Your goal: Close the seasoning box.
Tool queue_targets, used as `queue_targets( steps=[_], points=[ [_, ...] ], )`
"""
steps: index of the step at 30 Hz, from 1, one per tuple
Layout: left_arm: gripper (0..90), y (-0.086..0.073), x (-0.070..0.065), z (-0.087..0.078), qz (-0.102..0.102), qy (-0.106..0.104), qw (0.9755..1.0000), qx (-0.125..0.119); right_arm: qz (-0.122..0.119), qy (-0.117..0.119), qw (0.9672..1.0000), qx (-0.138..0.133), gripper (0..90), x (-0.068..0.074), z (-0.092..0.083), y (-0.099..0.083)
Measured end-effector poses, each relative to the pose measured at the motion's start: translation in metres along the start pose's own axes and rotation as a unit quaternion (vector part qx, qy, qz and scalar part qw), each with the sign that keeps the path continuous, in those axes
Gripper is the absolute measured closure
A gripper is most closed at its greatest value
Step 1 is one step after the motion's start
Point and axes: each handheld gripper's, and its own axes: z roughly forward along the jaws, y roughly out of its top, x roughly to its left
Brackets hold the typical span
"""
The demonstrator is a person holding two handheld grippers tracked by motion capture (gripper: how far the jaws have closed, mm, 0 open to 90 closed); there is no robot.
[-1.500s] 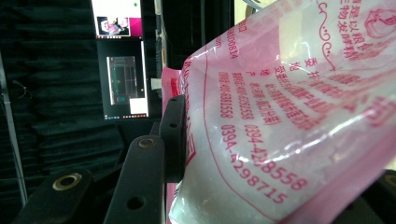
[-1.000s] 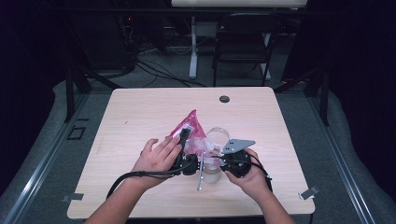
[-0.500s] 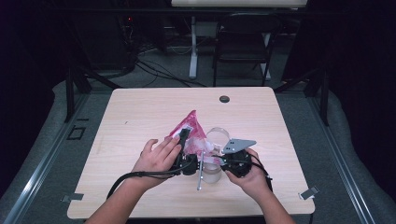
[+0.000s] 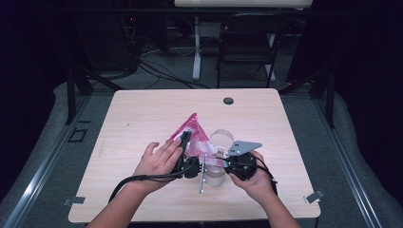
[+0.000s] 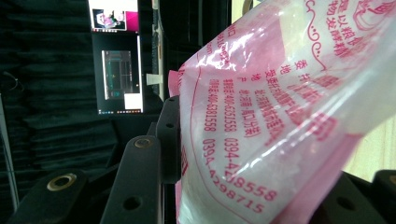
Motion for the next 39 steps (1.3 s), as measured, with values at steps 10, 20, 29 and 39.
queue_targets(
  steps=[10, 20, 29, 39],
  points=[
    [62.9, -0.0026, -0.0020, -0.0010, -0.008, -0.014, 0.9998, 0.012, 0.001, -0.002, 1.0000, -0.005, 90.0, 0.0000, -0.0020, 0.0009],
    [63.1, -0.0056, -0.0030, -0.0006, -0.016, -0.016, 0.9997, 0.011, 0.001, -0.002, 1.0000, -0.009, 90.0, 0.0008, -0.0019, 0.0031],
    [63.3, -0.0078, -0.0037, -0.0011, -0.026, -0.020, 0.9994, 0.013, 0.000, -0.002, 0.9999, -0.011, 90.0, 0.0015, -0.0021, 0.0050],
    [63.3, -0.0096, -0.0068, -0.0016, -0.043, -0.022, 0.9988, 0.013, 0.003, -0.005, 0.9999, -0.015, 90.0, 0.0027, -0.0025, 0.0063]
  ],
)
